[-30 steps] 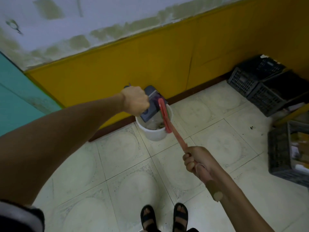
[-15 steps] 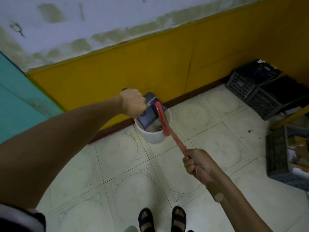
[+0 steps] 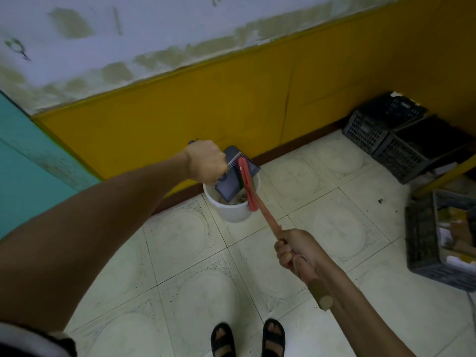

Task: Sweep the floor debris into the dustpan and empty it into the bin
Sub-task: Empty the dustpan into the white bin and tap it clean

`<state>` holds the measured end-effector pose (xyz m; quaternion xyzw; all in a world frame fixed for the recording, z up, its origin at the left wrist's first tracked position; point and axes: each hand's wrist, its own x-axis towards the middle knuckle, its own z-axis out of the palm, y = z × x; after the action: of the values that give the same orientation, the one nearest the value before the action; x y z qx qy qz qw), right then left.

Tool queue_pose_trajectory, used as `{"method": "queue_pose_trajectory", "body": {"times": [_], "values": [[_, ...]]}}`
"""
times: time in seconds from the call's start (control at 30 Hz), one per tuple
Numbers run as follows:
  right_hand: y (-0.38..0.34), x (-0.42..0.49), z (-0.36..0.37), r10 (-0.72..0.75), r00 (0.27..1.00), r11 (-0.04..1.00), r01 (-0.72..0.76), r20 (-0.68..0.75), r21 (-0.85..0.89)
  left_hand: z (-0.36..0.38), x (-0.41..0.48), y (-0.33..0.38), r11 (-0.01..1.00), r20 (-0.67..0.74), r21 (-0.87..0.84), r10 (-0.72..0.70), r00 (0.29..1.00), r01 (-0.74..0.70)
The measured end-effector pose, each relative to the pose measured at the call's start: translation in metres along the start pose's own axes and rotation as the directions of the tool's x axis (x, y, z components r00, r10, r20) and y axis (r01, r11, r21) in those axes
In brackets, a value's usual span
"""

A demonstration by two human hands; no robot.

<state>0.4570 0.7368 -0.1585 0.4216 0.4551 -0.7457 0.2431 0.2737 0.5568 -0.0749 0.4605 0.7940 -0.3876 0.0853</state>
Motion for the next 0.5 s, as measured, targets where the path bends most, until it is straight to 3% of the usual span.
{"method": "queue_pose_trajectory", "body": {"times": [0.33, 0.5], "values": [[-0.013, -0.038, -0.029, 0.016, 0.992, 0.997, -0.025, 0.124, 0.072, -0.04, -0.039, -0.02, 0.924, -0.15, -0.268, -0.32, 0.936, 0.273], [-0.022, -0.083, -0.051, -0.029, 0.962, 0.989, -0.011, 0.273, 0.145, -0.048, -0.061, -0.014, 0.868, -0.203, -0.368, -0.425, 0.882, 0.334]]}}
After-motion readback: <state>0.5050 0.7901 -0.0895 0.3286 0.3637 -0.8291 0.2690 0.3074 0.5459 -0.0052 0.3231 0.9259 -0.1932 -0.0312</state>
